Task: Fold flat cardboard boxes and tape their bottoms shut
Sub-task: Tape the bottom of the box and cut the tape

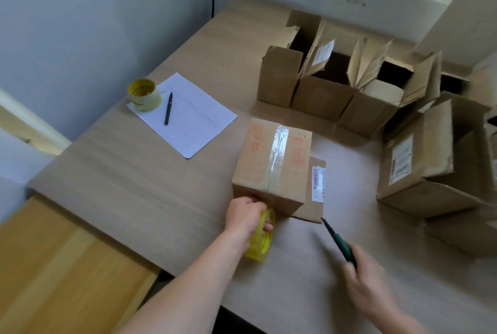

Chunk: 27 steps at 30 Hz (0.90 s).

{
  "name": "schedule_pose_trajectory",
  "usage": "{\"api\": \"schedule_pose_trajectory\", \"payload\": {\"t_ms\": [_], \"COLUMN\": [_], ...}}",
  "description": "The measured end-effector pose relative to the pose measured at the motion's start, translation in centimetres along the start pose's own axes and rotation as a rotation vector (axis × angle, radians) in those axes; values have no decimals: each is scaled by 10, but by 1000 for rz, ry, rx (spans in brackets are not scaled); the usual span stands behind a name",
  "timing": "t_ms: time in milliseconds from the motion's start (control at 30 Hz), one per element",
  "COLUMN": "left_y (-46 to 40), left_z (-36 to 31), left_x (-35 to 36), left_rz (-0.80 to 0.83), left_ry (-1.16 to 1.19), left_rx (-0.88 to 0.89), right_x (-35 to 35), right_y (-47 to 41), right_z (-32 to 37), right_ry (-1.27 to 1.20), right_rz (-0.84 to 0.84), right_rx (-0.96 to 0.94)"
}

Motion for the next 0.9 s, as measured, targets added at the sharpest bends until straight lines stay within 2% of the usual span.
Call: {"api": "schedule_pose_trajectory", "payload": {"t_ms": [33,100,167,267,433,667,900], "left_y": [0,-1,-2,-1,-1,-6,-2], "left_z": [0,-1,-1,-1,-3,3,7], "left_x": [0,-2,-2,-4,-7,-21,-21], "left_rz": [-6,-28,-42,-52,-65,-170,-90], "left_ry": [-6,-13,-26,-55,-99,-141,-71], "left_rx": [6,27,34,43,55,66,-5], "right_x": [-15,-40,-47,-42,-25,-7,-16], "right_y": [3,15,27,22,-2,-15,-9], "right_z": [8,41,76,112,137,124,0], "right_ry": [-132,-210,-162,28,141,260,338], "right_rz": [-61,-135,-134,-121,-41,-95,-119], "right_rx": [-42,-225,-420,-499,-470,-406,40]}}
Point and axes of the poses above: each hand's wrist, its own y-axis away from the middle knuckle, its own x-axis out of the palm, z = x × y, the point moved 10 cm from there along -y, towards the middle knuckle, and after that the axes turned 7 degrees about x, right-handed, at the moved point
